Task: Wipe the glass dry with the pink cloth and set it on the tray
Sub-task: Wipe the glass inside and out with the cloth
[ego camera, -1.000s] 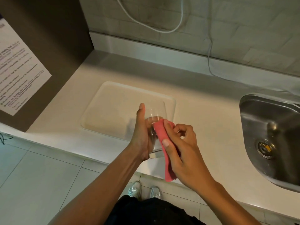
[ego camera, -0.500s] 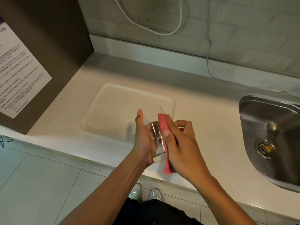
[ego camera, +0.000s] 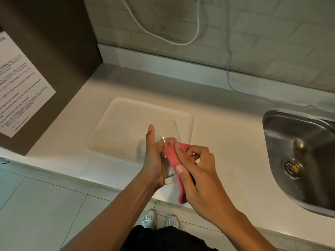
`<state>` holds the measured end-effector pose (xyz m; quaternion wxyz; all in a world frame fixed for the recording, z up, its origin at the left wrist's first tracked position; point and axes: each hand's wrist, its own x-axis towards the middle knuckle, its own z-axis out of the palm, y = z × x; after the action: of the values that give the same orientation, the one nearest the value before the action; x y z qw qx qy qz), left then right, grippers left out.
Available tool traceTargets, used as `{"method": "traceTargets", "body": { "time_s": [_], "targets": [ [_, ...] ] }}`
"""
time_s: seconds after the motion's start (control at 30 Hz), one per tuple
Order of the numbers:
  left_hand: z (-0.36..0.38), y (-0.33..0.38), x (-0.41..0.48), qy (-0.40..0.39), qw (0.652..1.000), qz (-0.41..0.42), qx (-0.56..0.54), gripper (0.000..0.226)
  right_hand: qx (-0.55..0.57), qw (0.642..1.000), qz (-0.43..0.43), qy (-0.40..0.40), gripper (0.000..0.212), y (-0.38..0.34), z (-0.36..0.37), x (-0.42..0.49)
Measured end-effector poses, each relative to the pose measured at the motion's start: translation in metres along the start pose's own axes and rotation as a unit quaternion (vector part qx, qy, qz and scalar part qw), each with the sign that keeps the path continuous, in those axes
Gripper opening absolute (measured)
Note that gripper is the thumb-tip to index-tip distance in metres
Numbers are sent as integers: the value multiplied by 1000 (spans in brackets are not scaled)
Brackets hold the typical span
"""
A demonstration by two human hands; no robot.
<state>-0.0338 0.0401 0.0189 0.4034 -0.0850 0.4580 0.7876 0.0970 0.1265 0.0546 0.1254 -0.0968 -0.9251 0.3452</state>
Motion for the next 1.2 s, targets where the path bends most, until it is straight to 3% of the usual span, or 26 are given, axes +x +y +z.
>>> {"method": "traceTargets", "body": {
  "time_s": [0.17, 0.37, 0.5, 0.6, 0.8, 1.0, 1.2],
  "targets": [
    [7, -12, -4, 10, 1000, -25, 8, 89, 51, 995, 81, 14, 46, 7, -3, 25],
    [-4, -5, -3, -7, 999, -25, 27, 117, -14, 1000, -15, -6, 48, 5, 5, 1],
    [2, -15, -9, 28, 998, -25, 42, 92, 71, 995, 67, -5, 46, 18, -2, 23],
    [6, -22, -13, 13, 998, -34, 51, 88, 102, 990, 99, 16, 47, 20, -10, 43],
    [14, -8, -11, 15, 987, 10, 158, 112, 98, 990, 73, 65, 48, 14, -15, 45],
    [14, -11, -2, 85, 955, 98, 268, 76, 18, 994, 73, 80, 48, 13, -13, 50],
    [24, -20, -10, 61, 975, 66, 204, 66, -5, 997, 40, 70, 50, 4, -2, 45]
  ]
}}
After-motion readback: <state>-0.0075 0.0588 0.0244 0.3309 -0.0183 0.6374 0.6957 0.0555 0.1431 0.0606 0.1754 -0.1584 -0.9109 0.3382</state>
